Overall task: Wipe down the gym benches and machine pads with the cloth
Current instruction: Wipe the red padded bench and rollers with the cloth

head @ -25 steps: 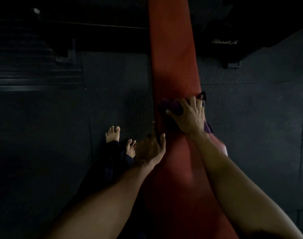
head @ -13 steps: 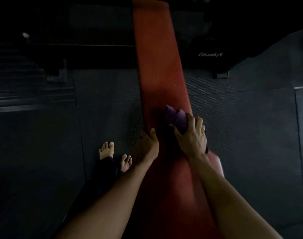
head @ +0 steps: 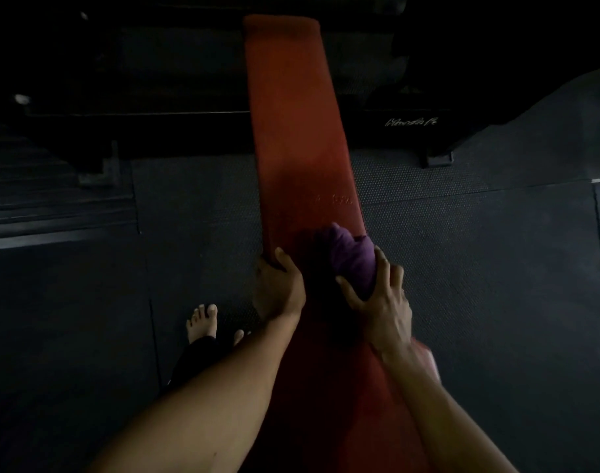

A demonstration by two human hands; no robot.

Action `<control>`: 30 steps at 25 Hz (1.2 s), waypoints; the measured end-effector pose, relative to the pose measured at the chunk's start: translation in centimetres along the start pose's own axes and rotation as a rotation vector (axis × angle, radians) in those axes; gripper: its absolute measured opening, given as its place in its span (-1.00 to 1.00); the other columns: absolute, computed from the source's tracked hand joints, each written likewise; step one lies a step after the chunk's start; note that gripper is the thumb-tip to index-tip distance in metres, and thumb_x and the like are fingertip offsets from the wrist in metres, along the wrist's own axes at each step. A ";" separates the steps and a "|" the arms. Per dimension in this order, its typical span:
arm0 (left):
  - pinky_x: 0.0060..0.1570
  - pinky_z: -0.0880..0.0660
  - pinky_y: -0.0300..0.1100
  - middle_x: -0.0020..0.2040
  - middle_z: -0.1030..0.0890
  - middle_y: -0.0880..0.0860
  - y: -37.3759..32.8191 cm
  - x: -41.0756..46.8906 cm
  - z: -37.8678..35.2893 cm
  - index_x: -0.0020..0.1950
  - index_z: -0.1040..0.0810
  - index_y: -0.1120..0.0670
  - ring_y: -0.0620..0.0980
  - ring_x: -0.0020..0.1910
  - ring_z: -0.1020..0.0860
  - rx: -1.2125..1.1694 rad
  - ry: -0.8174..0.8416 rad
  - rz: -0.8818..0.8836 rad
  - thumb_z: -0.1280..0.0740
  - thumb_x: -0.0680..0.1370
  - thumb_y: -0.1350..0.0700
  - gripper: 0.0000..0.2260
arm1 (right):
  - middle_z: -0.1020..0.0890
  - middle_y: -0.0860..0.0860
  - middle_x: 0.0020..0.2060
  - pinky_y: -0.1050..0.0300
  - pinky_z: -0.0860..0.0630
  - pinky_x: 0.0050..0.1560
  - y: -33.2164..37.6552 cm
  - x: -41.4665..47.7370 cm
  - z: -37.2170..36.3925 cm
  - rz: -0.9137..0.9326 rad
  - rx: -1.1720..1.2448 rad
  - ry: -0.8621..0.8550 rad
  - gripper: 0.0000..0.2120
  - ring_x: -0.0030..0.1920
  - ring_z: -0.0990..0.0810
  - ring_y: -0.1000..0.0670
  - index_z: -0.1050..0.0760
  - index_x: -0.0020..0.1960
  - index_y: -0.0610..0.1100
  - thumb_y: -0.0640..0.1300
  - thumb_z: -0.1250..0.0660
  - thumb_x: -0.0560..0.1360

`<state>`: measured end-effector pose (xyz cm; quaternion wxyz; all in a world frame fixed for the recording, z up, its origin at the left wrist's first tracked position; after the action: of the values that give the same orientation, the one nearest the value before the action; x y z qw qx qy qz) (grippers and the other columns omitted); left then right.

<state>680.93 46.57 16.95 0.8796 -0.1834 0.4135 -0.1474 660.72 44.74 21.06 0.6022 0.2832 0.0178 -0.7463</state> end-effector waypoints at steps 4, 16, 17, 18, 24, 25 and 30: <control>0.03 -0.36 -0.04 0.20 -0.58 0.13 1.1 1.0 -1.1 0.42 -0.40 0.08 0.14 0.13 -0.57 0.085 0.058 0.034 0.00 0.68 -0.22 -0.50 | -0.37 -0.08 0.31 -0.11 -0.54 -0.02 3.8 7.8 -1.0 0.052 0.004 -0.008 -0.27 0.17 -0.54 -0.22 -0.09 0.55 0.27 0.44 -0.25 0.48; 0.39 -0.34 0.07 0.44 -0.46 0.19 2.7 2.8 -2.3 0.51 -0.35 0.10 0.14 0.36 -0.47 -0.034 0.046 -0.043 0.04 0.62 -0.38 -0.30 | -0.34 -0.14 0.51 -0.30 -0.21 0.53 1.8 0.6 -0.9 0.433 -0.275 -0.056 -0.16 0.58 -0.17 -0.27 -0.28 0.58 -0.02 0.48 -0.11 0.48; 0.49 -0.21 0.11 0.52 -0.36 0.20 2.7 2.7 -2.2 0.57 -0.27 0.11 0.16 0.47 -0.36 -0.053 0.044 -0.018 0.03 0.65 -0.32 -0.33 | -0.33 -0.17 0.49 -0.33 -0.18 0.53 2.1 1.7 -0.9 0.421 -0.293 -0.087 -0.17 0.56 -0.17 -0.29 -0.30 0.57 -0.08 0.44 -0.13 0.49; 0.53 -0.13 0.13 0.57 -0.27 0.18 2.4 2.4 -1.9 0.60 -0.20 0.11 0.17 0.53 -0.27 -0.055 0.076 -0.014 0.02 0.67 -0.27 -0.37 | -0.30 -0.19 0.48 -0.34 -0.18 0.53 3.2 3.2 -1.0 0.373 -0.291 -0.111 -0.19 0.53 -0.18 -0.29 -0.29 0.56 -0.11 0.40 -0.16 0.51; 0.41 -0.13 -0.21 0.56 -0.30 0.12 3.7 -0.4 0.6 0.58 -0.25 0.16 0.10 0.54 -0.26 -0.221 0.301 -0.059 0.02 0.75 -0.01 -0.56 | -0.33 -0.12 0.47 -0.27 -0.23 0.42 9.9 4.8 -3.2 0.300 -0.292 0.013 -0.24 0.41 -0.32 -0.28 -0.01 0.65 0.06 0.30 -0.21 0.58; 0.38 -0.16 -0.24 0.53 -0.34 0.11 4.4 -0.8 0.9 0.56 -0.27 0.16 0.08 0.52 -0.29 -0.250 0.354 -0.054 0.03 0.75 0.02 -0.58 | -0.36 -0.10 0.43 -0.24 -0.30 0.36 9.5 2.9 -3.0 0.415 -0.300 0.016 -0.25 0.34 -0.37 -0.25 -0.07 0.63 0.09 0.28 -0.26 0.56; 0.09 -0.22 -0.42 0.16 -0.47 0.04 7.9 -1.2 1.9 0.36 -0.42 0.15 -0.05 0.26 -0.43 -0.217 0.420 0.080 -0.02 0.74 0.19 -0.73 | -0.40 -0.09 0.36 -0.22 -0.41 0.23 7.1 -4.5 -3.7 0.620 -0.349 0.061 -0.38 0.19 -0.40 -0.20 -0.28 0.56 0.20 0.26 -0.26 0.53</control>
<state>682.50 54.45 15.40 0.7547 -0.2257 0.6076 -0.1020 669.18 48.11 22.23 0.8383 0.1904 0.0762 -0.5051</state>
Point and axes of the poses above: each hand's wrist, its own x-axis towards the middle knuckle, its own z-axis out of the back of the hand, y = z × x, the point moved 6 cm from there along x, towards the middle knuckle
